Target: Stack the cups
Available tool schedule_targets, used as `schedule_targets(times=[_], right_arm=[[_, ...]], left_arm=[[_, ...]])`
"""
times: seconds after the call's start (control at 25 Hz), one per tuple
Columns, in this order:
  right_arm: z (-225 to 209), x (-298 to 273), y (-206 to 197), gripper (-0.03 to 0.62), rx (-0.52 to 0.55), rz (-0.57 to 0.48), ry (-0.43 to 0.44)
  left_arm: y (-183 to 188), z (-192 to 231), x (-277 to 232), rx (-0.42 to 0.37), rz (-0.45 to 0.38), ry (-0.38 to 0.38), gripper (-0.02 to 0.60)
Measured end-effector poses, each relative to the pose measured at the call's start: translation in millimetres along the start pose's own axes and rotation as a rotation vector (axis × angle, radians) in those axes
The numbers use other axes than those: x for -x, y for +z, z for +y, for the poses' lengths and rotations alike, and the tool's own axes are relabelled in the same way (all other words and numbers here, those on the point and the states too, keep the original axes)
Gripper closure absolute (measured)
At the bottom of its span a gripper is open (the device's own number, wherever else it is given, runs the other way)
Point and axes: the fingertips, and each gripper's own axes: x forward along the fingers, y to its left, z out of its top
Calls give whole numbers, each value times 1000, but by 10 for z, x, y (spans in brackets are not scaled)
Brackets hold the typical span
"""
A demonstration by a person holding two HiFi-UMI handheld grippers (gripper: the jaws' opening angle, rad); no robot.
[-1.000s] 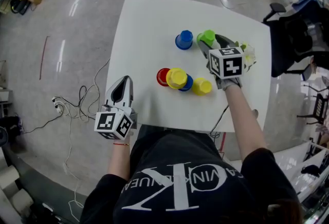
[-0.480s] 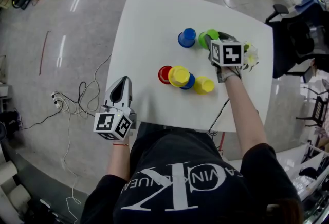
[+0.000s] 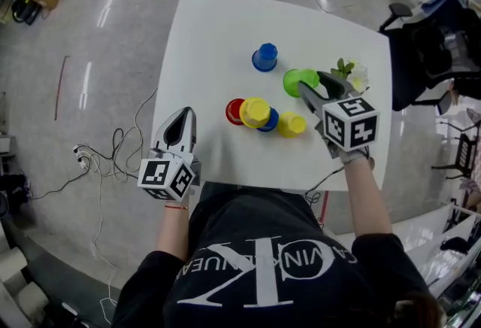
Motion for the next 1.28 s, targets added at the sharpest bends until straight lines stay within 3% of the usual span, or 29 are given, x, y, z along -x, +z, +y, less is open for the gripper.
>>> schedule_targets(times=[0.28,0.48,0.76,1.28], right_arm=[[391,387,-137,376,141,65,116],[555,442,-265,376,205,110,136],[759,431,-349,375,257,146,190],[876,408,-372,373,322,171,212]], left_arm=[[77,-160,-162,-24,-1,-66,577],[93,-238,-221,-34,5,-96,577],[87,-212,-218,-38,9,-90,577],[79,-191,-205,-29,11,-80,577]])
